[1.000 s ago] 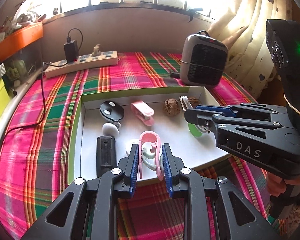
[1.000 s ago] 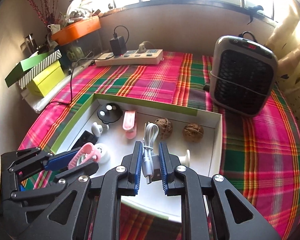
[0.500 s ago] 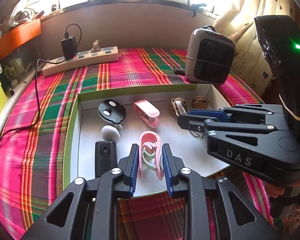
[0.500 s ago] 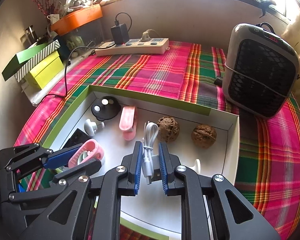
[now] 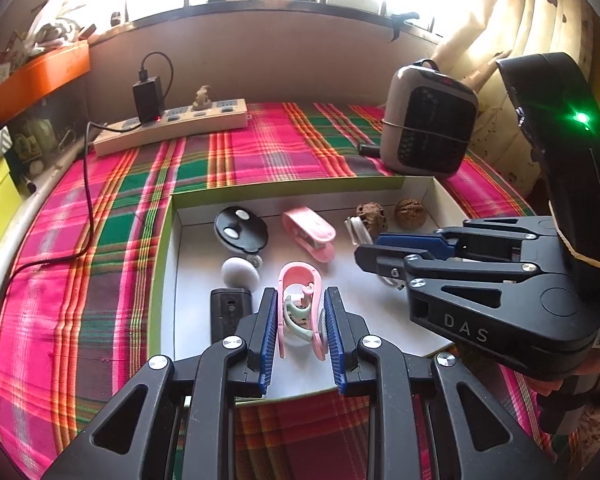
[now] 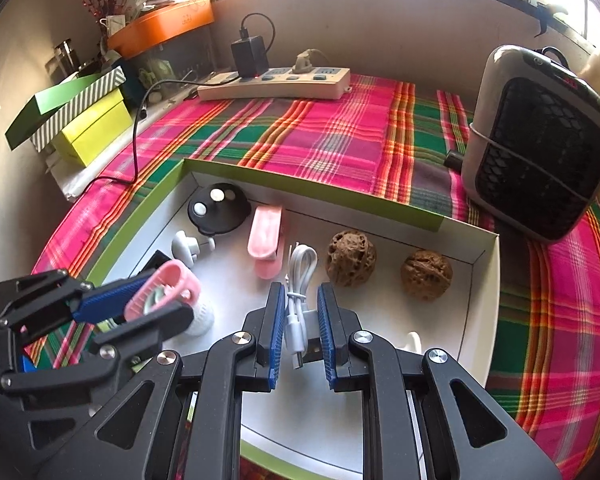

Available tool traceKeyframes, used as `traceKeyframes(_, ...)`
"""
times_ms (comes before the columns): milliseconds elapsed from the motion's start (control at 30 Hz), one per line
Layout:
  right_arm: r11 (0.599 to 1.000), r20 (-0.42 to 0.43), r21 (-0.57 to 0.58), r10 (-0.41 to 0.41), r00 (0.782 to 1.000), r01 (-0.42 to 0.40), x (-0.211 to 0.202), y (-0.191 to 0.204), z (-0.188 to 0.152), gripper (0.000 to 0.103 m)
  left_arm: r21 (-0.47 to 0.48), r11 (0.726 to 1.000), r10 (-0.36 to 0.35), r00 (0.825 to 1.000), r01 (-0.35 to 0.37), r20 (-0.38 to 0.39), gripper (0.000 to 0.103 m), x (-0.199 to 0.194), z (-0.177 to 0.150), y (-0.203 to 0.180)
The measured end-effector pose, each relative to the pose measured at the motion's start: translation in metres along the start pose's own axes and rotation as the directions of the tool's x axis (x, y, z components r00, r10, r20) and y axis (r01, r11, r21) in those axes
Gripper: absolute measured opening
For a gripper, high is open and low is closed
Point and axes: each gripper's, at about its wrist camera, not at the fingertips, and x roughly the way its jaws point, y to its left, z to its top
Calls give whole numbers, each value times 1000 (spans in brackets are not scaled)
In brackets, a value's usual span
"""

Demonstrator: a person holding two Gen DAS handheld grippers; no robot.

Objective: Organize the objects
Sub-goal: 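Carry the white cable with the right gripper into the tray while the left carries the pink strap there, then open the right gripper to drop the cable while the left releases the pink strap in the tray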

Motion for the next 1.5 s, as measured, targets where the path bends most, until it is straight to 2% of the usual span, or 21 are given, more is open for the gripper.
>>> traceKeyframes(200, 999, 2, -8, -41, 999, 41, 1, 0, 1, 18, -24, 1000, 14, 1000, -14, 9, 21, -1, 2, 9)
traceKeyframes(700, 997, 3, -41, -59, 998, 59, 3, 6, 1, 18, -55, 998, 39, 999, -39, 1, 21, 3, 3, 23)
traceKeyframes(1500, 994, 12, -65, -87, 996, 87, 8, 15, 0, 18, -22, 996, 81, 997, -81, 7, 21, 4, 1, 19)
